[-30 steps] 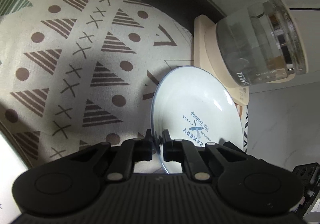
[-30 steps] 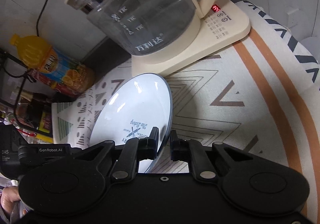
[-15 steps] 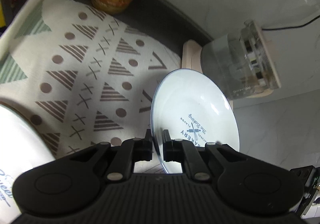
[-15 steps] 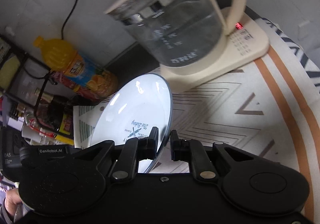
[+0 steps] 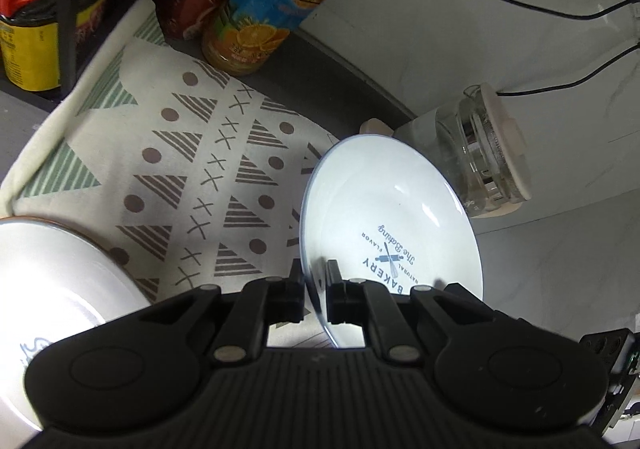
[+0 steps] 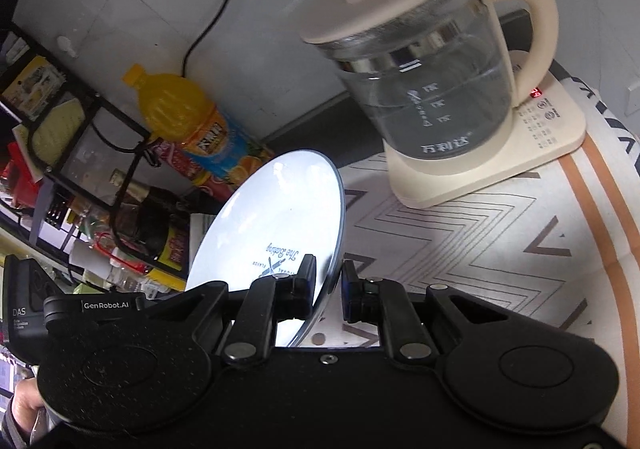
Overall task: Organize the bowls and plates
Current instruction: 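Lift the 'BAKERY' plate and lower it onto the plate stack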
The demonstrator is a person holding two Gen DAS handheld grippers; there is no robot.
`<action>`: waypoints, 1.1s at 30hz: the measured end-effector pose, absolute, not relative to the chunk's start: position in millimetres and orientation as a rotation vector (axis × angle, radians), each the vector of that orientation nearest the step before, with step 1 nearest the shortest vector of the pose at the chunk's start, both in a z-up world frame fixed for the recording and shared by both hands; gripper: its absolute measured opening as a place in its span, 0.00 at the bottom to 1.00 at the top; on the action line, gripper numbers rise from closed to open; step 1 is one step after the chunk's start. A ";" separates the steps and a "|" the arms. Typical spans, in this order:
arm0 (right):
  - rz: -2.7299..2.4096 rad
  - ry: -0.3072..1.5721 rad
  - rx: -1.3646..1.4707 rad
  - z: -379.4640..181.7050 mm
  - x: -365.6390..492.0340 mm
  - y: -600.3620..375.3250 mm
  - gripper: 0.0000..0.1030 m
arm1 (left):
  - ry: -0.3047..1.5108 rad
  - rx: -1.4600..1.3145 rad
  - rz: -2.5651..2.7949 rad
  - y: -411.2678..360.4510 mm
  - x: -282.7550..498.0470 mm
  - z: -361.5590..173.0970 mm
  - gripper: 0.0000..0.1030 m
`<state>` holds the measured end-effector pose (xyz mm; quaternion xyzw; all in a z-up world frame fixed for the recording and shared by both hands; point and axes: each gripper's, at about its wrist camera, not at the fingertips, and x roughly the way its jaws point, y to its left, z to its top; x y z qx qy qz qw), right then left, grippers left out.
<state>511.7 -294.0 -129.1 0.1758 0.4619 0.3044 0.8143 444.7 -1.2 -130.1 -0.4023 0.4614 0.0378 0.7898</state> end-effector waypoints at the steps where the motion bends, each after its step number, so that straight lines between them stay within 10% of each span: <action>1: 0.651 0.983 0.374 -127.4 509.4 -292.6 0.13 | 0.991 -0.868 0.081 0.1 442.5 -129.0 0.07; 33: 0.628 1.032 0.397 -139.7 384.3 -217.2 0.13 | 1.045 -0.880 0.116 87.4 315.0 -134.1 0.07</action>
